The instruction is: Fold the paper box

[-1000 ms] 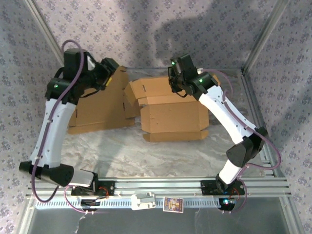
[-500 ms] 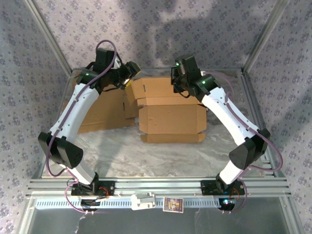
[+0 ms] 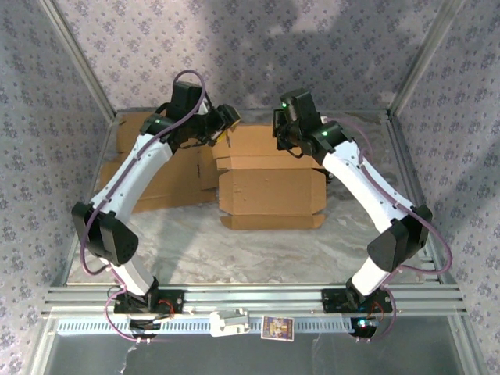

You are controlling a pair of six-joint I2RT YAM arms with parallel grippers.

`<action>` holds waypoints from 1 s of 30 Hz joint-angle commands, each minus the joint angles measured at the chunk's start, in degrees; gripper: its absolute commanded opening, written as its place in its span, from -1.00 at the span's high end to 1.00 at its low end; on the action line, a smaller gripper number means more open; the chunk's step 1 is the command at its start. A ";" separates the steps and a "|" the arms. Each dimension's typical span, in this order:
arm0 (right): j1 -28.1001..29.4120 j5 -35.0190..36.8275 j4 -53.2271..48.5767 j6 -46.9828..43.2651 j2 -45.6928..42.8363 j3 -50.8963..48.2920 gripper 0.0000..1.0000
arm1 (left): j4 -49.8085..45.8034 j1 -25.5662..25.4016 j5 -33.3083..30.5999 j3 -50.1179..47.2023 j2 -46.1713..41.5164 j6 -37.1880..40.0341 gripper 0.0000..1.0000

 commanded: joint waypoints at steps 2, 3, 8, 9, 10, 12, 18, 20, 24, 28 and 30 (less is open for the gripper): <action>-0.62 -0.68 0.68 1.74 -2.55 -1.18 1.00 | 4.04 -0.24 0.63 0.94 -0.69 -0.72 -0.29; -0.89 -0.58 0.49 1.88 -3.06 -1.52 1.00 | 3.91 0.15 0.43 1.17 -1.46 -0.38 -0.33; -2.74 -1.31 0.42 3.46 -5.80 -3.99 1.00 | 2.40 6.05 1.13 -3.96 -9.03 0.70 -0.43; -3.22 -2.09 0.38 3.97 -6.41 -4.58 1.00 | 2.98 8.32 1.22 -7.30 -11.48 0.52 -0.43; -3.56 -2.96 0.12 4.86 -6.90 -5.30 1.00 | 4.20 10.94 1.62 -11.43 -14.03 -0.12 -0.40; -4.39 -4.41 0.07 6.77 -8.00 -6.65 1.00 | 7.48 16.14 2.93 -20.22 -18.34 -2.44 -0.33; -5.87 -6.71 -0.97 9.13 -9.82 -7.57 1.00 | 28.49 21.93 8.29 -46.37 -21.47 -10.57 0.26; -6.11 -7.37 -0.93 9.62 -10.04 -7.71 1.00 | 36.82 21.40 9.93 -51.59 -19.34 -13.88 0.40; -6.31 -7.56 -1.26 10.15 -10.69 -7.99 1.00 | 48.78 19.53 11.48 -55.82 -13.47 -14.65 0.46; -6.87 -8.30 -0.99 10.84 -11.07 -8.71 1.00 | 57.17 16.50 14.17 -55.80 -6.87 -15.77 0.46; -7.18 -8.80 -0.18 11.39 -11.19 -9.37 1.00 | 60.25 14.82 14.14 -55.91 -4.80 -16.02 0.37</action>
